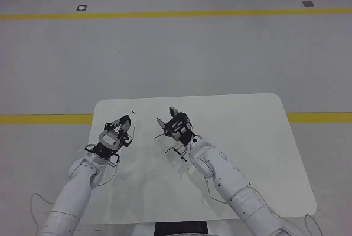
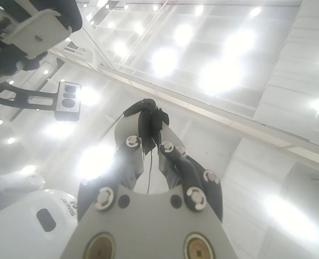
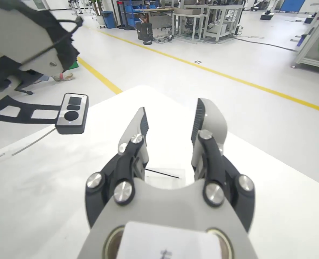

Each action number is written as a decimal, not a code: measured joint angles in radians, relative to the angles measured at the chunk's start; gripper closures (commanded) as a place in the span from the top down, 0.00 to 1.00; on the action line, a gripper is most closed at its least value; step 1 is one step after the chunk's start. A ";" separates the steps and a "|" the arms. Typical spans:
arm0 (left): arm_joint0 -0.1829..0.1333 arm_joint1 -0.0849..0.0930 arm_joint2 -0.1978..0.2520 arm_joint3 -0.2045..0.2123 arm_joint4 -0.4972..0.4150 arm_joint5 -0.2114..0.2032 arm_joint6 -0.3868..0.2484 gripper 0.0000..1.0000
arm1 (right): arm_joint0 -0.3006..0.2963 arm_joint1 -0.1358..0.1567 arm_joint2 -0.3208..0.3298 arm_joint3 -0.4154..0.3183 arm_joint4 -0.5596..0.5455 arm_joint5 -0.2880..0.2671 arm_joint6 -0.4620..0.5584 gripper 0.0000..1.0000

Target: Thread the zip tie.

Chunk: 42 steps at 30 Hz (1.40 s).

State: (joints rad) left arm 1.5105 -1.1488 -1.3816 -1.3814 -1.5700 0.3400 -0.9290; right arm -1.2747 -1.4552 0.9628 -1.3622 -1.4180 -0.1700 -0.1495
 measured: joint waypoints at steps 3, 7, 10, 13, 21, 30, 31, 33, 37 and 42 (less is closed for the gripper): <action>0.000 0.000 0.000 0.000 0.000 0.000 0.000 0.00 | -0.046 0.014 0.057 -0.064 0.061 -0.046 0.001 1.00; 0.000 0.000 0.000 0.000 0.000 0.000 0.000 0.00 | -0.085 0.029 0.114 -0.135 0.116 -0.127 0.021 1.00; 0.000 0.000 0.000 0.000 0.000 0.000 0.000 0.00 | -0.084 0.029 0.112 -0.130 0.115 -0.123 0.021 1.00; 0.000 0.000 0.000 0.000 0.000 0.000 0.000 0.00 | -0.084 0.029 0.111 -0.130 0.114 -0.122 0.021 1.00; 0.000 0.000 0.000 0.000 0.000 0.000 0.000 0.00 | -0.137 0.043 0.203 -0.196 0.295 -0.172 -0.005 1.00; 0.000 0.000 0.000 0.000 0.000 0.000 0.000 0.00 | -0.173 0.079 0.200 -0.308 0.485 -0.170 0.020 1.00; 0.000 -0.001 0.002 -0.007 0.000 0.000 0.000 0.00 | -0.173 0.079 0.201 -0.307 0.483 -0.170 0.020 1.00; 0.005 -0.002 0.010 -0.027 0.000 0.000 -0.022 0.00 | -0.173 0.079 0.201 -0.307 0.483 -0.170 0.020 1.00; 0.020 0.005 0.044 -0.053 0.000 0.000 -0.135 0.00 | -0.173 0.079 0.201 -0.307 0.483 -0.170 0.020 1.00; 0.020 0.009 0.051 -0.053 0.000 0.000 -0.159 0.00 | -0.173 0.079 0.201 -0.307 0.483 -0.170 0.020 1.00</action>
State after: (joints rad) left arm 1.5309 -1.1399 -1.3304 -1.4349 -1.5700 0.3400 -1.0878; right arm -1.4480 -1.3763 1.1638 -1.6695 -0.9354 -0.3400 -0.1295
